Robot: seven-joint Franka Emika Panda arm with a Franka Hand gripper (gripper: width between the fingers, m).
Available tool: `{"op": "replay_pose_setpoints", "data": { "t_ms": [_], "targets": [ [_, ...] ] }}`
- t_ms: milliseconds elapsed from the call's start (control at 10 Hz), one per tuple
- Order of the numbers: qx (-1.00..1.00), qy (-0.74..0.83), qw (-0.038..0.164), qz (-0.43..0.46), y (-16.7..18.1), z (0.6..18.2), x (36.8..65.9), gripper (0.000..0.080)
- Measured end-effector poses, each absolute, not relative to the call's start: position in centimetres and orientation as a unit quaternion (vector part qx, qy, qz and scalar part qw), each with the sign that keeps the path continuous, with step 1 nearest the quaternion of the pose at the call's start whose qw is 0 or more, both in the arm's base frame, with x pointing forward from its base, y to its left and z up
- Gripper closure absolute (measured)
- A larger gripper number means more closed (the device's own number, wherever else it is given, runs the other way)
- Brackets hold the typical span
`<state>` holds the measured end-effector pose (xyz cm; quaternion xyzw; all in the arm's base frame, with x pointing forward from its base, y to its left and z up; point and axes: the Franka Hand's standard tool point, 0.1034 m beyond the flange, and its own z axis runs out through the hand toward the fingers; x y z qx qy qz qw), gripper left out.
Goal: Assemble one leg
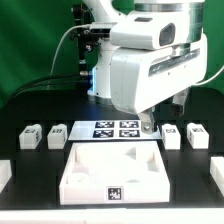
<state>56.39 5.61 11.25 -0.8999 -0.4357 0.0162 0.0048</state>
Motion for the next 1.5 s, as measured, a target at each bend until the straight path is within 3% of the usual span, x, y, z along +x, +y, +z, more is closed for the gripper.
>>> {"op": "replay_pose_setpoints", "data": {
  "t_ms": [800, 1200, 1500],
  "targets": [
    [-0.888, -0.46, 0.005, 0.015, 5.5, 11.1, 56.1, 0.015],
    [-0.764, -0.645, 0.0, -0.002, 1.6, 7.5, 47.9, 0.015],
    [-0.689, -0.724, 0.016, 0.006, -1.9, 4.3, 44.1, 0.015]
  ]
}}
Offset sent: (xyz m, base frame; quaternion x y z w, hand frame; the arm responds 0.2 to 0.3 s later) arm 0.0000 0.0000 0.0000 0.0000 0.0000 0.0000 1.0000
